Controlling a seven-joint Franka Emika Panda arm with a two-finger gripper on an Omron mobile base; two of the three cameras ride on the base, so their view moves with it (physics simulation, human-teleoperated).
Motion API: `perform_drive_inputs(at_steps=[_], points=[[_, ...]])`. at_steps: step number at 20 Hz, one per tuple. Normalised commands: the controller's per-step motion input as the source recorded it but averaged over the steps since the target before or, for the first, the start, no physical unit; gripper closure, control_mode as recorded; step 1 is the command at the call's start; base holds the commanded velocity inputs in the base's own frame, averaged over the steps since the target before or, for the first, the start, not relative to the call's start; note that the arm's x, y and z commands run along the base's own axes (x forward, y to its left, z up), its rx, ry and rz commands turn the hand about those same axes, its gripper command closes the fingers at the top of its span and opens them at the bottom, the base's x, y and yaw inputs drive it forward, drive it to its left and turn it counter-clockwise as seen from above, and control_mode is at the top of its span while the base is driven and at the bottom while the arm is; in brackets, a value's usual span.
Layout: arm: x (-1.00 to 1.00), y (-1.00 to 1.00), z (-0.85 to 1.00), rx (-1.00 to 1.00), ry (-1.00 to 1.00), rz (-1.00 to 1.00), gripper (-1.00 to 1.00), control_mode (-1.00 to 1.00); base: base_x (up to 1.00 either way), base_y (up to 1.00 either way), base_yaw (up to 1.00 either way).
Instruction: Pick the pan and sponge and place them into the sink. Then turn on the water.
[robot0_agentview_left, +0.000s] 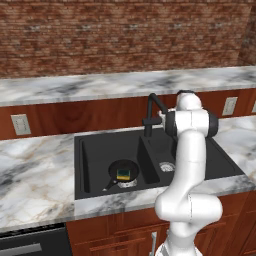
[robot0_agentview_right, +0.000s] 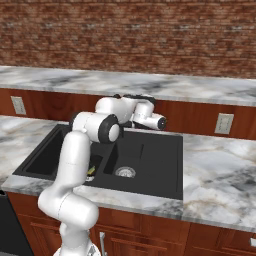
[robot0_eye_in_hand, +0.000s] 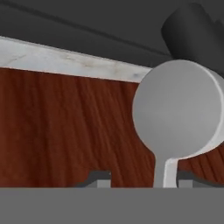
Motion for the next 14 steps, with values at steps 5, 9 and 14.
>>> perform_drive_inputs(at_steps=[5,9,14], points=[[0.00,-0.66,-0.02,0.01,0.13,-0.07,1.00,-1.00,0.00,0.00,0.00],[-0.01,-0.66,-0.01,0.01,0.10,-0.06,1.00,-1.00,0.00,0.00,0.00],[-0.06,-0.70,-0.07,0.03,0.08,-0.04,1.00,-1.00,0.00,0.00,0.00]])
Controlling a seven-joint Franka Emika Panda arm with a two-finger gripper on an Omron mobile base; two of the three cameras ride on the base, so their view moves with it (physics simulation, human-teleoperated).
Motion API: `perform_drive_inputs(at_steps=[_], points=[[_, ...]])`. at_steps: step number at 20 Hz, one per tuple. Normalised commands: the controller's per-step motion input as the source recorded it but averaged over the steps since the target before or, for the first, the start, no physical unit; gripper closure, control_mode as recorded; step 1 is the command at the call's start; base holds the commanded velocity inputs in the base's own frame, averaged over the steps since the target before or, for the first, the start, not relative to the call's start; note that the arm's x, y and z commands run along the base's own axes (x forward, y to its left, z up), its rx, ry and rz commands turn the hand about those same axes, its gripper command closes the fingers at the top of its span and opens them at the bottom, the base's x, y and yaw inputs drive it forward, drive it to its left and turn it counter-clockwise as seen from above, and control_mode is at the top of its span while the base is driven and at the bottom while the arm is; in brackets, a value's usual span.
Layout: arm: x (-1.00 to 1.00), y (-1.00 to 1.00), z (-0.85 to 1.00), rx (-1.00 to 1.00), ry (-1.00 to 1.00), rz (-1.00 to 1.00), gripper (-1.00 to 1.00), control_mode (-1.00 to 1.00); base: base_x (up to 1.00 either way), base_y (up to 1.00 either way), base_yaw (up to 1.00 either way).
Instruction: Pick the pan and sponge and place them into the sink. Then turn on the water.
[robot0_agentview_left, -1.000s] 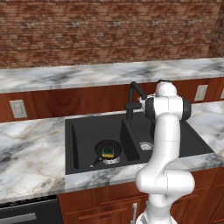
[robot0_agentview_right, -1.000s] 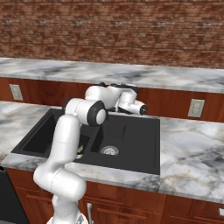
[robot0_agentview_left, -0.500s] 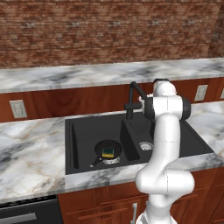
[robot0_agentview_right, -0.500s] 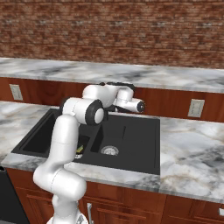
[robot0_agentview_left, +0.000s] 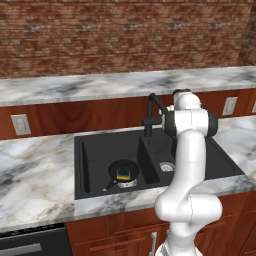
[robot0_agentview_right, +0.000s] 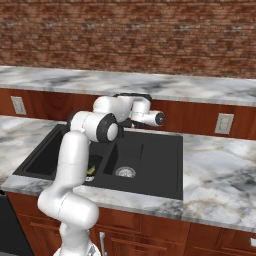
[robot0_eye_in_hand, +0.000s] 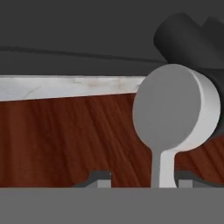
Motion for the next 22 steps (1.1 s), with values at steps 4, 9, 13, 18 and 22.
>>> perform_drive_inputs(at_steps=[4,9,13,18,22], points=[[-0.05,-0.66,-0.19,0.04,0.09,-0.02,1.00,-1.00,0.00,0.00,0.00],[-0.01,-0.59,-0.38,0.02,0.13,-0.01,1.00,-1.00,0.00,0.00,0.00],[0.00,-0.56,-0.42,0.01,0.14,0.00,1.00,-1.00,0.00,0.00,0.00],[-0.08,-0.49,-0.34,0.00,0.12,0.00,1.00,-1.00,0.00,0.00,0.00],[-0.25,-0.28,-0.09,0.00,0.07,-0.02,1.00,-1.00,0.00,0.00,0.00]])
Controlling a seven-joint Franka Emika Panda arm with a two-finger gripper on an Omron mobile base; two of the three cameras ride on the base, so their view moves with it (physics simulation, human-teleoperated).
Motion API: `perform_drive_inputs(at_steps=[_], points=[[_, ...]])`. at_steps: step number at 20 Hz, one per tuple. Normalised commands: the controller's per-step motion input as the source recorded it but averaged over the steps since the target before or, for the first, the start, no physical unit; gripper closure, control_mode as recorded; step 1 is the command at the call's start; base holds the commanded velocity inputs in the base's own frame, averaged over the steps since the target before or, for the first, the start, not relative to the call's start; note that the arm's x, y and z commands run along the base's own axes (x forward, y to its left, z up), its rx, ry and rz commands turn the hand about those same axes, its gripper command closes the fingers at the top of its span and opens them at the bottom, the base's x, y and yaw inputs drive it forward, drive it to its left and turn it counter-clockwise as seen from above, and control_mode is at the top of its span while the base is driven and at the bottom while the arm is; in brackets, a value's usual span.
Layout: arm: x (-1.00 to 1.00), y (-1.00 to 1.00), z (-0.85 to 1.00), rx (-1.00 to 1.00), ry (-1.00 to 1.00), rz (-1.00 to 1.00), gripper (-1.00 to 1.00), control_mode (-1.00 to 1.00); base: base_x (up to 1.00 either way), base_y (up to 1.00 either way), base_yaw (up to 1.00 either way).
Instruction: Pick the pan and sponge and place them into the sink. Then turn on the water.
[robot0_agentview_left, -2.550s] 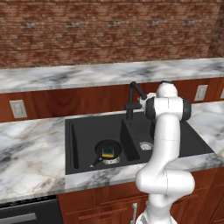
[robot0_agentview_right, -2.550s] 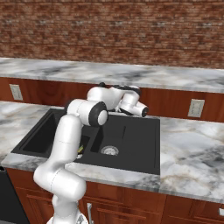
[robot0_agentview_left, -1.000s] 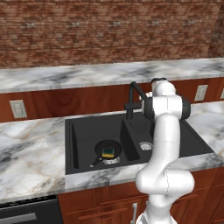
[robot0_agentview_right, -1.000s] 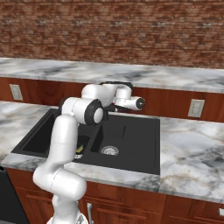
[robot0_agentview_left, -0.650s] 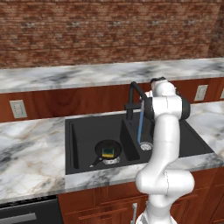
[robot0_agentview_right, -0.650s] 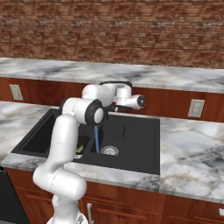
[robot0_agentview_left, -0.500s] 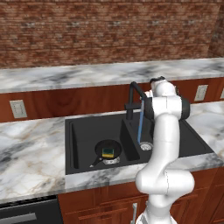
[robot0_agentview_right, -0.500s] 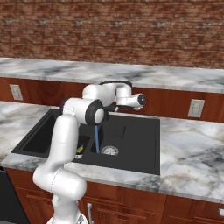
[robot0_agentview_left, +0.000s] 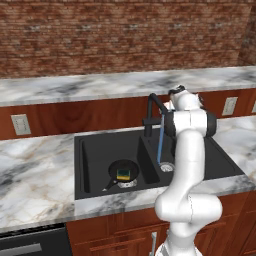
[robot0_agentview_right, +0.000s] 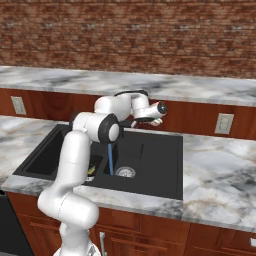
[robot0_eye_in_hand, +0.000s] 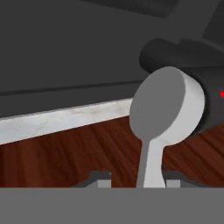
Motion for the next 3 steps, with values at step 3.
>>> perform_drive_inputs(at_steps=[3], points=[[0.00,-0.10,0.00,0.00,0.00,-0.05,1.00,-1.00,0.00,0.00,0.00]])
